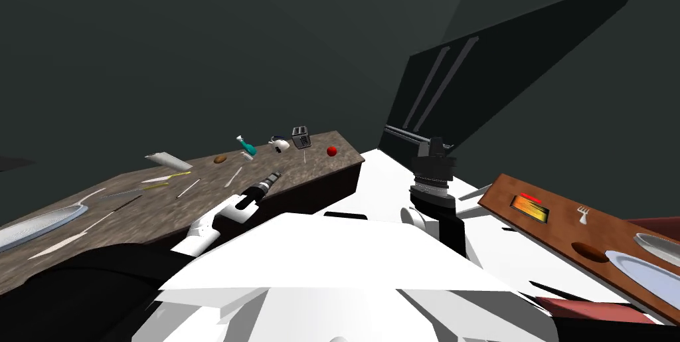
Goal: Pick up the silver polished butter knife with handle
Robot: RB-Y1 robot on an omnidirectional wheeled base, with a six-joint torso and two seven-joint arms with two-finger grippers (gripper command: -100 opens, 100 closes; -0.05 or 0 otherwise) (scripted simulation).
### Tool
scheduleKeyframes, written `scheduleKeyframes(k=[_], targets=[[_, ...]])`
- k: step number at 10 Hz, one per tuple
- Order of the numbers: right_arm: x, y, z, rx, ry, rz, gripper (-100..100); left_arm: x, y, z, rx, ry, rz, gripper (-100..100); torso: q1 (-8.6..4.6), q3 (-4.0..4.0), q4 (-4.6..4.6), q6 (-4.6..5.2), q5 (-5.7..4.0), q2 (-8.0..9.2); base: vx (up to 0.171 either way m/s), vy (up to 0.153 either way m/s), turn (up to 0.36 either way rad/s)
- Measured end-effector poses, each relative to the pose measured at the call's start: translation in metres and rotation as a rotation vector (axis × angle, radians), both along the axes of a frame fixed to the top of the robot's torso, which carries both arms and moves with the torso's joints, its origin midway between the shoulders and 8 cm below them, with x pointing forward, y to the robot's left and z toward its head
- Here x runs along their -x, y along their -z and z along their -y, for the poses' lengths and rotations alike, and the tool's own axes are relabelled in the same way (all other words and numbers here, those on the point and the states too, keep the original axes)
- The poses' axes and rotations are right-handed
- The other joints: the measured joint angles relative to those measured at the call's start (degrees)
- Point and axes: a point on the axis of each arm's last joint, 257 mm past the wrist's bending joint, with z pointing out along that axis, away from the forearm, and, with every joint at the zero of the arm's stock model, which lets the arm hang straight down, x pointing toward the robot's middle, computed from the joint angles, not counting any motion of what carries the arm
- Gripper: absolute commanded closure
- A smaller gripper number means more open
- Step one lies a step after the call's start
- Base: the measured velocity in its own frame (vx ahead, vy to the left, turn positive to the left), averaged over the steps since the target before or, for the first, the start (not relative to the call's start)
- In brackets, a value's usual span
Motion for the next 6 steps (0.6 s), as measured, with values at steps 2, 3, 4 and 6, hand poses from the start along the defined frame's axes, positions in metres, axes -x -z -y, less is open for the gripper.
scheduleKeyframes(k=[2,3,4,6], targets=[[0.000,0.000,0.000,0.000,0.000,0.000,0,0.006,0.005,-0.020,-0.035,-0.024,-0.048,-100,0.08,0.00,0.00,0.01,0.02,0.00,0.031,-0.049,-0.188],[0.000,0.000,0.000,0.000,0.000,0.000,0,0.009,0.010,-0.029,-0.048,-0.036,-0.067,-100,0.12,0.01,0.00,-0.07,0.02,0.02,0.035,-0.056,-0.208],[0.000,0.000,0.000,0.000,0.000,0.000,0,0.013,0.015,-0.041,-0.067,-0.049,-0.094,-100,0.09,0.00,0.00,-0.01,0.02,0.00,0.069,-0.069,-0.370],[0.000,0.000,0.000,0.000,0.000,0.000,0,0.024,0.026,-0.078,-0.116,-0.096,-0.172,-100,-0.03,-0.11,-0.04,-0.03,-0.01,-0.20,0.094,-0.089,-0.316]])
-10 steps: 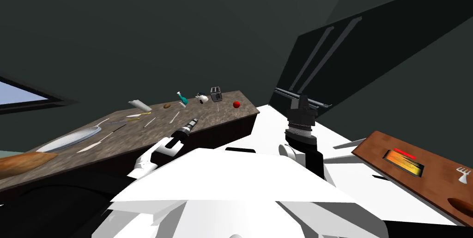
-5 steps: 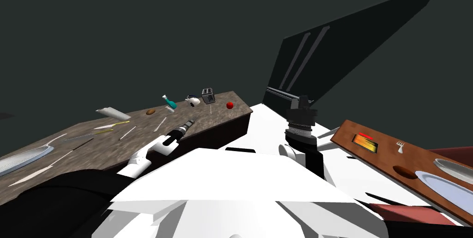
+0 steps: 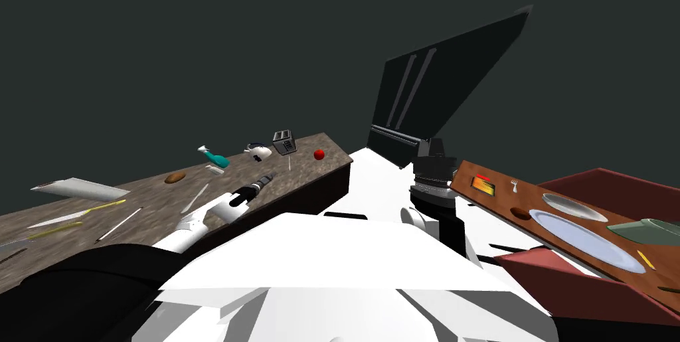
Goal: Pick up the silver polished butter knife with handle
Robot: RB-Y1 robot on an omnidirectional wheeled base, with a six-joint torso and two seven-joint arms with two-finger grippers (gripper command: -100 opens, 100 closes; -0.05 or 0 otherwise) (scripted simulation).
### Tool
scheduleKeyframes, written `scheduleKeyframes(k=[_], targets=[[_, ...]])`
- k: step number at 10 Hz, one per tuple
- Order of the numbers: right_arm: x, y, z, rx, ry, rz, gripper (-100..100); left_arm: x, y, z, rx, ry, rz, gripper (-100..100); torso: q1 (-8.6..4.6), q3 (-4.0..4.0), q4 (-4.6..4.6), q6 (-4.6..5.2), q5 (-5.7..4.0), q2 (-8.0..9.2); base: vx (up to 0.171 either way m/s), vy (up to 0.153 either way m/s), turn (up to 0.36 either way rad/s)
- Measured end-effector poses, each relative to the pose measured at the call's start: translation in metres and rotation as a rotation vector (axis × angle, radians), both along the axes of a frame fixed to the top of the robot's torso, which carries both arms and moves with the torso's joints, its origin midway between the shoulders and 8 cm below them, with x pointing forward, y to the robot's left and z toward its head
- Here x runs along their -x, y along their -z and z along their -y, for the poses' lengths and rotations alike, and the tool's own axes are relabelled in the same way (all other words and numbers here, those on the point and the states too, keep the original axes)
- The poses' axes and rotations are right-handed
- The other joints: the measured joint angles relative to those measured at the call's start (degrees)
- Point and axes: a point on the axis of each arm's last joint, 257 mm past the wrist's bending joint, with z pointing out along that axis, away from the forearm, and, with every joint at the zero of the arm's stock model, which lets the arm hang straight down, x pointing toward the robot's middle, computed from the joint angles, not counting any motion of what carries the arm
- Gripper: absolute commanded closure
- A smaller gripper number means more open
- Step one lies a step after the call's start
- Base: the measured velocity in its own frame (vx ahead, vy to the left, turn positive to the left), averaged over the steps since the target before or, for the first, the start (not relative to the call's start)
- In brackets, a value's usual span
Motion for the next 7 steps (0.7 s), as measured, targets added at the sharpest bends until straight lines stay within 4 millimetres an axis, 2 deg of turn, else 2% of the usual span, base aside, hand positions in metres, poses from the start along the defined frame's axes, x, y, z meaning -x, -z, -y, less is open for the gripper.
scheduleKeyframes(k=[1,4,5,7], targets=[[0.000,0.000,0.000,0.000,0.000,0.000,0,0.010,0.006,-0.020,-0.028,-0.027,-0.043,-100,-0.02,-0.01,-0.01,0.01,-0.01,-0.02,0.066,-0.048,-0.085],[0.000,0.000,0.000,0.000,0.000,0.000,0,0.024,0.008,-0.046,-0.076,-0.065,-0.106,-100,0.16,0.09,0.03,-0.05,0.03,0.16,0.059,-0.038,-0.140],[0.000,0.000,0.000,0.000,0.000,0.000,0,0.029,0.011,-0.054,-0.091,-0.080,-0.130,-100,0.10,0.08,0.03,-0.02,0.03,0.14,0.087,-0.058,-0.300],[0.000,0.000,0.000,0.000,0.000,0.000,0,0.044,0.014,-0.084,-0.132,-0.121,-0.196,-100,0.07,-0.02,-0.01,0.00,0.00,-0.04,0.108,-0.047,-0.260]])
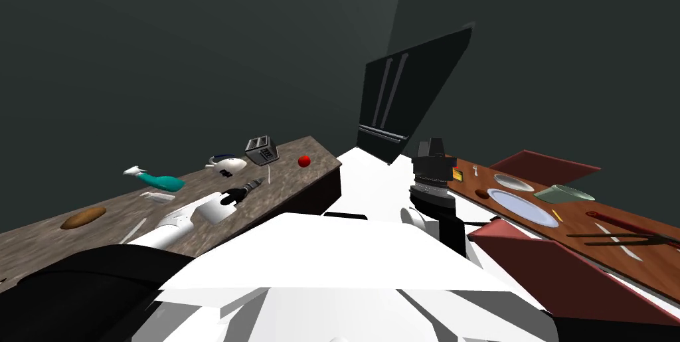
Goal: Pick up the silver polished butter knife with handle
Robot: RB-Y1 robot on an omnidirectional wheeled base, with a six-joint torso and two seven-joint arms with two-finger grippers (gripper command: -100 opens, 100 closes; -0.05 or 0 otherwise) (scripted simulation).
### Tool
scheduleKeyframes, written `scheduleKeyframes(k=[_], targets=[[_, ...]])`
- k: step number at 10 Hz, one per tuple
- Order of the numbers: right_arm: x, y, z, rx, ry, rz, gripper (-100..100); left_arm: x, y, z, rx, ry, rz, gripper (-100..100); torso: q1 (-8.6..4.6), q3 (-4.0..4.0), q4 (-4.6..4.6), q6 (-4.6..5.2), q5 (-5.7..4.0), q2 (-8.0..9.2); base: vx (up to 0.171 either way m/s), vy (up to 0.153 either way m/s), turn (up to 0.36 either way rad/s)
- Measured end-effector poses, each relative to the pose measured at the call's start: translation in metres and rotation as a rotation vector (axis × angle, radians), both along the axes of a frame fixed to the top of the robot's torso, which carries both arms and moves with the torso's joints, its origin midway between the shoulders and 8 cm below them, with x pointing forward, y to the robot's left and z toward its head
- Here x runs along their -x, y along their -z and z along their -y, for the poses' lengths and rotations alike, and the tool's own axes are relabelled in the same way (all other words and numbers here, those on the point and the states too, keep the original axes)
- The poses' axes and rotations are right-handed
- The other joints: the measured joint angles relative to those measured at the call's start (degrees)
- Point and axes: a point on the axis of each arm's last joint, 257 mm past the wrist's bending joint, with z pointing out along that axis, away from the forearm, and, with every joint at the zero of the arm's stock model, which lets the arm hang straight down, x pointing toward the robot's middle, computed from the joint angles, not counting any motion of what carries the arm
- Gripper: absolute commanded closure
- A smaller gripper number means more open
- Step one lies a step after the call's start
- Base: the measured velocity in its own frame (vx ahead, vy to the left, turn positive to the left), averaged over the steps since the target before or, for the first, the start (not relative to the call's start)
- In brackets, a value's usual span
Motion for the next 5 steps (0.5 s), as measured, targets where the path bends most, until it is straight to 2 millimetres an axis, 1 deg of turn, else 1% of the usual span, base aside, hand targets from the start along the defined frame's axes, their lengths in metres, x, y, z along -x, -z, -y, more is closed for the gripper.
scheduleKeyframes(k=[1,2,3,4,5], targets=[[0.000,0.000,0.000,0.000,0.000,0.000,0,0.008,0.004,-0.011,-0.019,-0.025,-0.034,-100,0.03,0.00,-0.01,-0.02,0.02,0.01,0.115,-0.027,-0.189],[0.000,0.000,0.000,0.000,0.000,0.000,0,0.024,0.010,-0.024,-0.038,-0.049,-0.068,-100,0.08,0.00,-0.01,-0.06,0.03,0.00,0.103,-0.032,-0.168],[0.000,0.000,0.000,0.000,0.000,0.000,0,0.035,0.011,-0.038,-0.054,-0.067,-0.099,-100,0.06,0.01,0.00,-0.05,0.02,0.03,0.105,-0.030,-0.146],[0.000,0.000,0.000,0.000,0.000,0.000,0,0.044,0.009,-0.047,-0.067,-0.083,-0.125,-100,0.05,0.01,0.00,-0.05,0.01,0.03,0.100,-0.014,-0.163],[0.000,0.000,0.000,0.000,0.000,0.000,0,0.052,0.013,-0.054,-0.077,-0.100,-0.149,-100,0.09,0.02,0.00,-0.04,0.04,0.04,0.090,-0.012,-0.161]])
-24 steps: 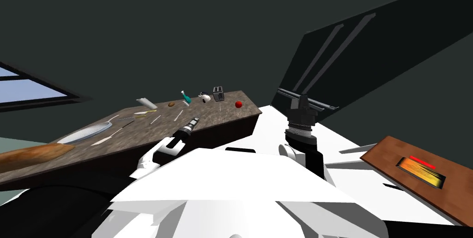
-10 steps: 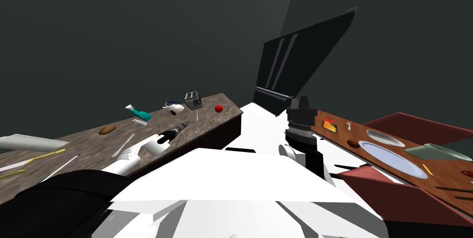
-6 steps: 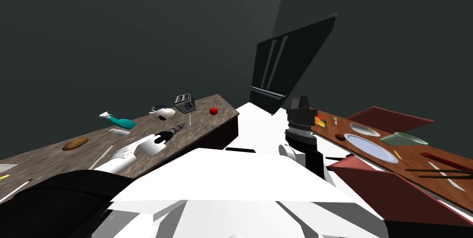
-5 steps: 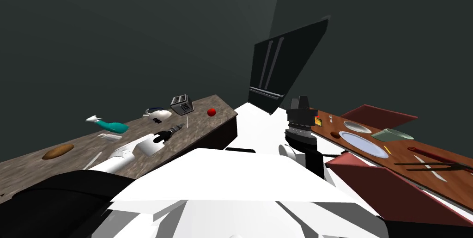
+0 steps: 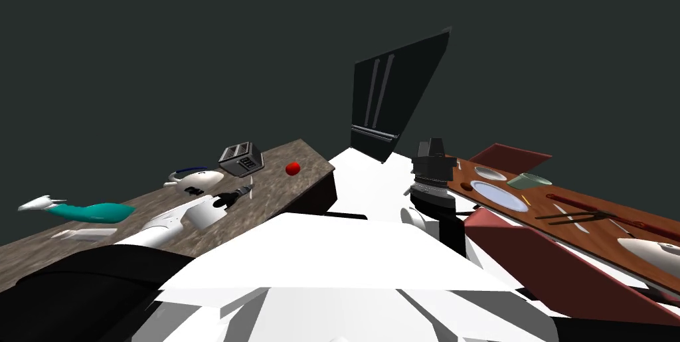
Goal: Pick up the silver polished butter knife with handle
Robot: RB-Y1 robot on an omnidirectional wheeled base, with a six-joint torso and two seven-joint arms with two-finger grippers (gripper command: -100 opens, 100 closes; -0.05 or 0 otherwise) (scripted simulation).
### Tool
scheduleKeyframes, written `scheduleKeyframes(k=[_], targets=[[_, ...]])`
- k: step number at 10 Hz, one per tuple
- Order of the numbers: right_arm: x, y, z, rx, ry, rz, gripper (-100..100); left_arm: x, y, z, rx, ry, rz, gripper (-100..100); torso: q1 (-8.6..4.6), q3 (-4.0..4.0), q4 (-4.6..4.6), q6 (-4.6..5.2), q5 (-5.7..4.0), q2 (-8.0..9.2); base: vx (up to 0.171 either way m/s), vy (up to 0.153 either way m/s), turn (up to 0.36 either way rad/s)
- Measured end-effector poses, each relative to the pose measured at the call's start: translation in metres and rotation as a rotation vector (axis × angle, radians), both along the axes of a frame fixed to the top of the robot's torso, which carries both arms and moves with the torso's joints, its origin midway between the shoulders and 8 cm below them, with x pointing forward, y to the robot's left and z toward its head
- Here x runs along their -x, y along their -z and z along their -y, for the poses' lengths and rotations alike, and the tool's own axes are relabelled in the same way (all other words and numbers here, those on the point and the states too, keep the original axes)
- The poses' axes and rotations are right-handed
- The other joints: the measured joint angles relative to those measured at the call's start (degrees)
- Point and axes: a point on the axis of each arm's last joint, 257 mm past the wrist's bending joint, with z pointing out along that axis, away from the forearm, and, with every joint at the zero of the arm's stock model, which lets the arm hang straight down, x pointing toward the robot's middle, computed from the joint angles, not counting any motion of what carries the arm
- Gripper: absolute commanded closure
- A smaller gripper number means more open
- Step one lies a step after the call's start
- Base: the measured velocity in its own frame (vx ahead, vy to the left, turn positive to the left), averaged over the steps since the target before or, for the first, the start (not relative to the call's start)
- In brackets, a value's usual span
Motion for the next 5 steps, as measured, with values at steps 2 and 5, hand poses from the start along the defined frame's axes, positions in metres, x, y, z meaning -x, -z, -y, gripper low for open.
scheduleKeyframes(k=[2,5], targets=[[0.000,0.000,0.000,0.000,0.000,0.000,0,0.020,0.004,-0.017,-0.019,-0.031,-0.049,-100,0.02,0.04,0.02,-0.02,-0.01,0.06,0.062,-0.004,-0.087],[0.000,0.000,0.000,0.000,0.000,0.000,0,0.026,0.007,-0.023,-0.016,-0.047,-0.055,-100,0.05,0.26,0.10,0.00,0.01,0.46,-0.019,0.000,-0.110]])
